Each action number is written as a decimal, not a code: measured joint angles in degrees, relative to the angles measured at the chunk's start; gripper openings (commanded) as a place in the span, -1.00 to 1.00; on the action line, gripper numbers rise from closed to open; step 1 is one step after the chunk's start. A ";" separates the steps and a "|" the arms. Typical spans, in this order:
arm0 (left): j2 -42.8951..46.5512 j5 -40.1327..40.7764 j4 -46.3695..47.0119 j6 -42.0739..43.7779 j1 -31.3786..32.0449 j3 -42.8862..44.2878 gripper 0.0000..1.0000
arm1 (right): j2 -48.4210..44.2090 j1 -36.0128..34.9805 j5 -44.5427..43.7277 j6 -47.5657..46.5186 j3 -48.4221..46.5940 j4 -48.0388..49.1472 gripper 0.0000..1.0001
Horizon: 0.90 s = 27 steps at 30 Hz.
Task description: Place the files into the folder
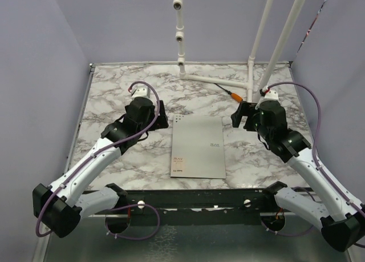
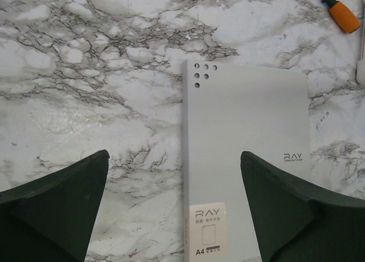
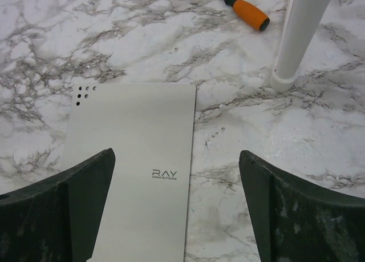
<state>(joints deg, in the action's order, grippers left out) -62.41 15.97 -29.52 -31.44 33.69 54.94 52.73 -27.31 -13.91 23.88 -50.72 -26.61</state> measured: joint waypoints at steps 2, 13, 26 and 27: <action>1.42 0.09 -0.17 1.03 -0.11 0.37 0.98 | -1.11 0.00 -0.24 -0.11 -0.02 -0.35 0.95; 11.74 0.20 1.11 5.97 -0.22 1.68 0.98 | -10.08 0.00 -3.06 1.55 -0.04 -1.99 1.00; 22.73 0.17 10.23 8.55 -0.22 -6.54 0.98 | -23.21 0.00 -4.35 0.11 4.70 1.07 1.00; 22.91 0.17 10.36 8.59 -0.22 -6.78 0.98 | -23.78 0.00 -4.33 0.00 5.11 1.16 1.00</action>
<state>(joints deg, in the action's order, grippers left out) -39.51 16.14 -19.16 -22.85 33.47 48.16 28.95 -27.31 -18.24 23.88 -45.60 -25.45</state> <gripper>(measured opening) 0.989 0.998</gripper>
